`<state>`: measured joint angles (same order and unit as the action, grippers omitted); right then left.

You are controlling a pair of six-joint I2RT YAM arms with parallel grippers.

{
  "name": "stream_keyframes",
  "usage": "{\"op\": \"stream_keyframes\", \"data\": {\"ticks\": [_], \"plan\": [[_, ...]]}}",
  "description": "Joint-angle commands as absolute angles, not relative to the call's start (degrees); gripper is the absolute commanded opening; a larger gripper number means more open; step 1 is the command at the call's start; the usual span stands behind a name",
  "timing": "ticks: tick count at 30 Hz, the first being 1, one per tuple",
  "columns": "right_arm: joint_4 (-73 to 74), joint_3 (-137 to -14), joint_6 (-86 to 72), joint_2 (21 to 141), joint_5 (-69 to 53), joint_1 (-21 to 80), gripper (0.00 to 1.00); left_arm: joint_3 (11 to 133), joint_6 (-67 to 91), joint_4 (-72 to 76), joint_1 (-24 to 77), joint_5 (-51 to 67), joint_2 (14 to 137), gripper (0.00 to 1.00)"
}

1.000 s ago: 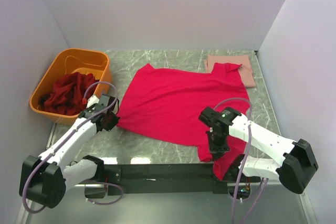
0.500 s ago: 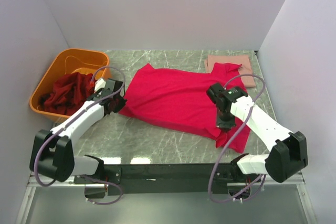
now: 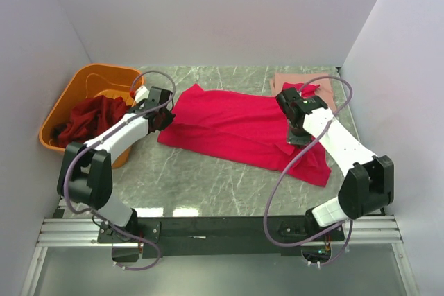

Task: Fold and stack the t-shirts
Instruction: Fold the tshirt

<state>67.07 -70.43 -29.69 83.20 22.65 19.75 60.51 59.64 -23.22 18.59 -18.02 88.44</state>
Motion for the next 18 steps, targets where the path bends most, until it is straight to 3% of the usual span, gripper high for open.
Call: {"op": "stream_keyframes", "data": {"ticks": [1,12,13,16,17,18], "plan": [[61.98,-74.26,-27.96,84.72,24.87,19.16,0.00,64.51,57.75,-19.61,18.63,-20.04,90.52,0.01],[57.31,-78.92,-23.91,95.44,26.55,15.39,0.00,72.59,56.07,-20.29,18.63,-22.23,100.81,0.03],[54.96,-79.45,-23.04,97.54,26.37,15.29,0.00,73.21,55.90,-20.13,18.63,-22.58,101.94,0.06],[53.09,-81.81,-19.79,102.81,25.84,14.24,0.00,74.97,55.20,-20.21,18.63,-23.20,103.27,0.30],[50.39,-82.26,-16.90,103.96,26.36,14.24,0.05,75.67,55.20,-20.39,18.55,-23.64,103.88,0.50],[49.49,-82.96,-15.66,106.50,26.98,14.06,0.11,76.20,54.93,-20.65,18.54,-23.73,104.15,0.56]]}}
